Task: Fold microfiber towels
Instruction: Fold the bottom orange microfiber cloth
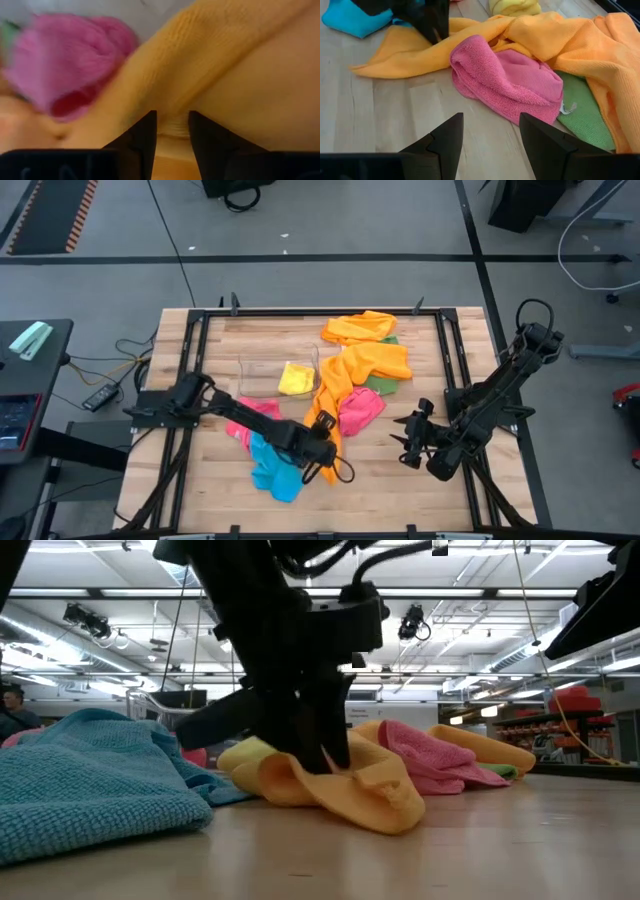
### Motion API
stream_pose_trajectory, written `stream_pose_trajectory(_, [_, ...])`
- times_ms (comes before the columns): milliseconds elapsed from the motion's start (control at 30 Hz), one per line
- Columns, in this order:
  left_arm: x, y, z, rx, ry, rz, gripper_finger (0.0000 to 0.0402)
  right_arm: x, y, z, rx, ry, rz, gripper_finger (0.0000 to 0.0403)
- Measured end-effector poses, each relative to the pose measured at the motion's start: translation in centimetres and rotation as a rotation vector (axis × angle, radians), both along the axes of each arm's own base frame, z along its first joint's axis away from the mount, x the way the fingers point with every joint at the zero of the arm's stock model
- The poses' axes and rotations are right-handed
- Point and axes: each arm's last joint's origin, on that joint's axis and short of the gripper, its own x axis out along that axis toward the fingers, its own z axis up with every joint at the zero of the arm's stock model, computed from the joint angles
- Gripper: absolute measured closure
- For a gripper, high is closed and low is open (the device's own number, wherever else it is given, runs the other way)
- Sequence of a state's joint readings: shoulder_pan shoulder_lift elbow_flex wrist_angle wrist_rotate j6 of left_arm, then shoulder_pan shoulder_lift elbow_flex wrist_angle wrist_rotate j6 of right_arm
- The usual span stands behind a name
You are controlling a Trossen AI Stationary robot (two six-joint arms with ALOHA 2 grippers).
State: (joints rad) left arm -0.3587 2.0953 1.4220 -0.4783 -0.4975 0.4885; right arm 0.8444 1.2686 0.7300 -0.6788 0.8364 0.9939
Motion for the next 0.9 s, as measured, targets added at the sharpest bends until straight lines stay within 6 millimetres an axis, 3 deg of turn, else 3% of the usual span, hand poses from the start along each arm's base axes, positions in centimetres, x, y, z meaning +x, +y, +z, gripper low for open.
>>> stream_pose_trajectory(333, [-0.4, -1.4, -0.1, 0.228, 0.065, -0.239, 0.0285, 0.0, 0.0, 0.0, 0.003, 0.001, 0.001, 0.0201])
stream_pose_trajectory(667, [0.4, -0.6, -1.1, 0.257, 0.08, -0.255, 0.0293, 0.0, 0.0, 0.0, 0.002, 0.001, 0.001, 0.0201])
stream_pose_trajectory(900, [1.0, -1.2, -1.2, 0.274, 0.001, -0.264, 0.0317, 0.0, 0.0, 0.0, 0.003, 0.001, 0.001, 0.0201])
